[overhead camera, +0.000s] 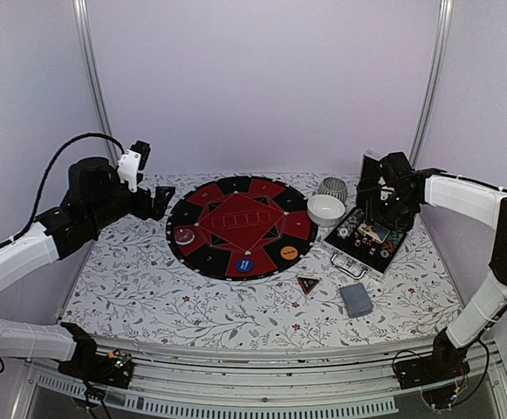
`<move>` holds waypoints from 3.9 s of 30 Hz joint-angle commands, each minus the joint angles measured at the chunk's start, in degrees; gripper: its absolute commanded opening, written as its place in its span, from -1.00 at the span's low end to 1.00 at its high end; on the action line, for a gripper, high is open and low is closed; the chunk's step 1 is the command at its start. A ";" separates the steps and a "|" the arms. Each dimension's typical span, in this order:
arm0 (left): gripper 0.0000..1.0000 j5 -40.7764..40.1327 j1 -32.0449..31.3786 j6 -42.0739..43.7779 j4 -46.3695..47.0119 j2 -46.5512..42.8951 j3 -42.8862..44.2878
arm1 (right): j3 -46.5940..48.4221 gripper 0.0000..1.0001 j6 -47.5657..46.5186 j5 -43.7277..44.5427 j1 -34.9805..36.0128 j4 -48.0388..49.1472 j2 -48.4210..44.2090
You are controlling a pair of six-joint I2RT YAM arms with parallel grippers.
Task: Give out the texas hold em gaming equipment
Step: Pick up the pile of poker chips from the chip case.
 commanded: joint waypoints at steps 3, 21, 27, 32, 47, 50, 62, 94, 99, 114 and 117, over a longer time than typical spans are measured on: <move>0.96 -0.80 0.54 1.15 1.23 0.13 -0.87 | 3.57 0.23 -3.25 -4.08 -0.03 -3.12 1.17; 0.96 0.69 0.52 0.98 1.05 -0.63 -0.65 | 14.93 0.23 -1.35 -6.56 11.73 -19.66 6.65; 0.96 0.70 0.54 1.08 1.16 -0.27 -0.70 | 18.35 0.17 -5.02 -2.06 10.79 -16.83 9.81; 0.96 0.21 0.54 1.37 1.13 -0.08 -0.88 | 19.83 -0.06 -12.87 -5.72 6.28 -10.42 15.28; 0.96 -0.07 0.56 1.94 1.31 0.93 -1.05 | 18.59 -0.12 -18.99 -7.47 2.21 -0.35 23.24; 0.96 -0.02 0.50 1.96 1.31 1.14 -1.05 | 18.95 -0.15 -20.77 -8.00 1.82 -0.06 24.25; 0.96 0.15 0.55 2.09 1.35 1.33 -1.05 | 17.03 -0.24 -21.50 -8.70 1.73 0.56 27.08; 0.96 0.95 0.63 2.30 1.25 1.57 -1.06 | 5.95 -0.22 -24.12 -22.58 2.22 13.31 18.44; 0.96 1.02 0.63 2.30 1.29 1.58 -1.14 | 7.12 -0.22 -23.99 -18.49 2.16 12.91 19.67; 0.96 1.42 0.63 2.51 1.20 2.03 -1.14 | 9.24 0.08 -30.14 -21.94 1.66 13.01 21.82; 0.96 1.24 0.63 2.60 1.22 2.13 -1.14 | 9.34 0.16 -32.09 -25.40 0.90 14.25 21.95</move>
